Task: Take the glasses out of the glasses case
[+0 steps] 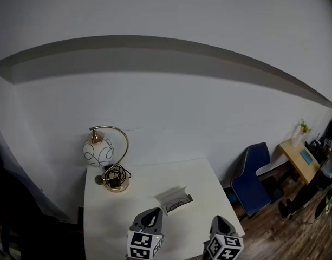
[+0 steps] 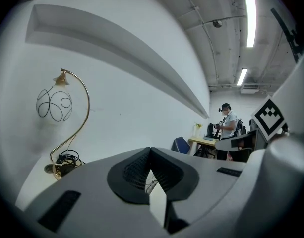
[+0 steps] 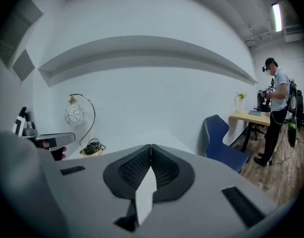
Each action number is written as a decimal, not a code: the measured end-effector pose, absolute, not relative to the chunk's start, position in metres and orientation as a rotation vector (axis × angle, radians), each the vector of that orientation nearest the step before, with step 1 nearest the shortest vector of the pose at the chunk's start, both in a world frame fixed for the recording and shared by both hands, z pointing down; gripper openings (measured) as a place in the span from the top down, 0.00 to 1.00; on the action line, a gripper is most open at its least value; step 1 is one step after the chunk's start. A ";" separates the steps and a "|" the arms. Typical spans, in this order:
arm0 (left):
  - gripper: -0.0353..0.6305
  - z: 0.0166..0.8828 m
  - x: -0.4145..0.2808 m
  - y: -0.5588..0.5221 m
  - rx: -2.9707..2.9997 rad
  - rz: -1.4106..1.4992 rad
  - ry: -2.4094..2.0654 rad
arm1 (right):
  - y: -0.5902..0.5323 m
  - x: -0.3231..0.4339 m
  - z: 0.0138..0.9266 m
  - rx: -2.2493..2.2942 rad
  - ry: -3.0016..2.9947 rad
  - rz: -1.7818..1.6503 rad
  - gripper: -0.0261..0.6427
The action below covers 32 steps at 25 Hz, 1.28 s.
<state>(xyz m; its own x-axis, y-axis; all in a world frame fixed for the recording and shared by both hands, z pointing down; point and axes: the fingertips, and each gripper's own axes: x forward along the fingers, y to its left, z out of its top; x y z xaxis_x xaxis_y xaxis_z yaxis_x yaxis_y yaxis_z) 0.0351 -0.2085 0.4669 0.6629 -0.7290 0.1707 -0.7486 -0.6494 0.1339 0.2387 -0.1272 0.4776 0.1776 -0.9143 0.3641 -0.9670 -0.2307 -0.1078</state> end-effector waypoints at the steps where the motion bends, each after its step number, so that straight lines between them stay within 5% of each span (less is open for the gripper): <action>1: 0.92 0.469 0.033 -0.211 2.671 0.151 -1.225 | -0.133 0.238 0.479 2.277 -1.857 0.539 0.91; 32: 0.92 0.490 0.031 -0.255 2.365 0.222 -1.624 | -0.265 0.244 0.486 1.860 -2.193 0.543 0.91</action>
<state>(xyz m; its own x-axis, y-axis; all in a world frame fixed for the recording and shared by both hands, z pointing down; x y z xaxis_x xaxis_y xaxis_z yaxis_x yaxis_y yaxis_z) 0.0310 -0.2552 0.4902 0.3626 -0.8913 0.2721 -0.9317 -0.3397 0.1288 0.2439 -0.2652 0.4865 -0.1782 -0.9020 0.3932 -0.9813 0.1330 -0.1394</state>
